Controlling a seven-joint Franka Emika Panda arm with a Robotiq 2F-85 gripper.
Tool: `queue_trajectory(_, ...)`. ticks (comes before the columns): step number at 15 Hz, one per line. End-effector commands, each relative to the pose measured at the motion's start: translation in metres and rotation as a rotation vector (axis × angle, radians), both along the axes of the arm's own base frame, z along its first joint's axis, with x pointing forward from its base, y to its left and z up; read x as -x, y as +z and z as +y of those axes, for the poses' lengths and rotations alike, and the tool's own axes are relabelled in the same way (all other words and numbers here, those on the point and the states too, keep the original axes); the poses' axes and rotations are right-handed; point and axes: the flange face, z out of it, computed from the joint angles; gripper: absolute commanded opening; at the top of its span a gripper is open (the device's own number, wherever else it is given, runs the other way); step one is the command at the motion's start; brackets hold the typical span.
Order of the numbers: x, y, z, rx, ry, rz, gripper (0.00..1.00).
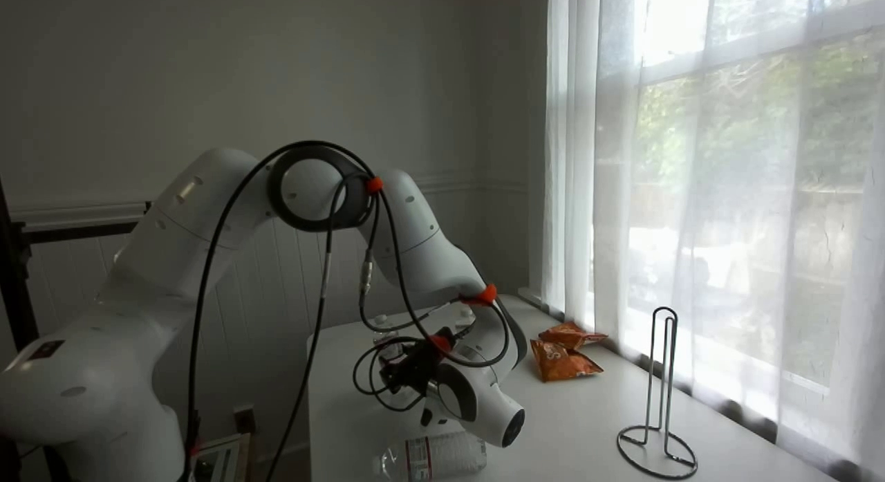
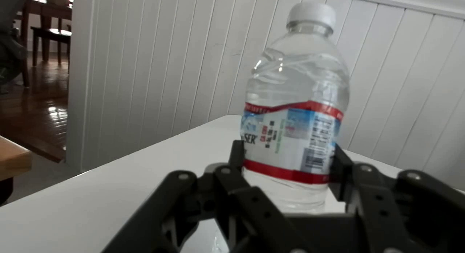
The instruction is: Pick up the the fallen water bottles one by one and place them the right way up on the table
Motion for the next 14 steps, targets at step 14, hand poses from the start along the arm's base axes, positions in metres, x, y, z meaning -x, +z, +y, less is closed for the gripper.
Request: queue_trajectory(14,0.002,0.023,-0.03,0.206,0.061,0.022,1.0)
